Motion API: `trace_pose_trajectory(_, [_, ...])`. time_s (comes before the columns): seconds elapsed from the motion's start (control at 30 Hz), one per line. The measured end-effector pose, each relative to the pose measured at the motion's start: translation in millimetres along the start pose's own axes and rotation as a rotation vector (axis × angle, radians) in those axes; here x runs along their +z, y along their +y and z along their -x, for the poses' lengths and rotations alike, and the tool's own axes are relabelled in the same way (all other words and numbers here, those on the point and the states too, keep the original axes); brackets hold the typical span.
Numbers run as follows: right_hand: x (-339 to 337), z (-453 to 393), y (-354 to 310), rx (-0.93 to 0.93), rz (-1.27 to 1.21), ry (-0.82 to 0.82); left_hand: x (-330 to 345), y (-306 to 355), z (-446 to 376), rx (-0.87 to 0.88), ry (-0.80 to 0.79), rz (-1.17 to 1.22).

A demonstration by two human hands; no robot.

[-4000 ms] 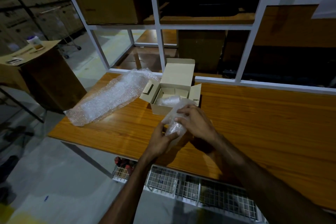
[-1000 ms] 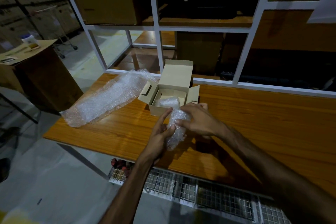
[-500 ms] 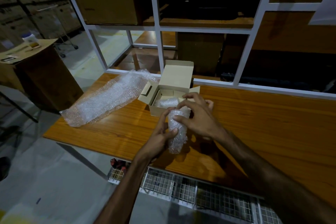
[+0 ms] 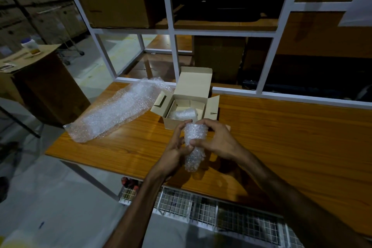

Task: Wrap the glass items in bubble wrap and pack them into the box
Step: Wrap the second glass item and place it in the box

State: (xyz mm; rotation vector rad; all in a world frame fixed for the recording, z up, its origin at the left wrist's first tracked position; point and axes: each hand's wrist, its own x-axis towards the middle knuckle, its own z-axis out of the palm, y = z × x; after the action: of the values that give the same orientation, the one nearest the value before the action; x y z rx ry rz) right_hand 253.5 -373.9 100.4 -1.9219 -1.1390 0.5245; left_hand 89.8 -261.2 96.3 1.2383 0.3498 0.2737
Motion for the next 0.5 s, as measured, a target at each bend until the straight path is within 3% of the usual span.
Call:
trace_pose_trajectory(0.17, [-13.5, -8.5, -1.7, 0.01, 0.191, -0.119, 1.5, 1.6, 0.0, -0.014, 0.003, -0.034])
trace_pose_trajectory(0.33, [-30.0, -13.5, -20.6, -0.022, 0.033, -0.26, 1.3, 2.2, -1.6, 0.009, -0.008, -0.026])
trace_pose_trajectory(0.5, [-21.1, -8.6, -13.9, 0.044, -0.22, -0.117, 3.1, 1.3, -5.7, -0.012, 0.142, -0.098])
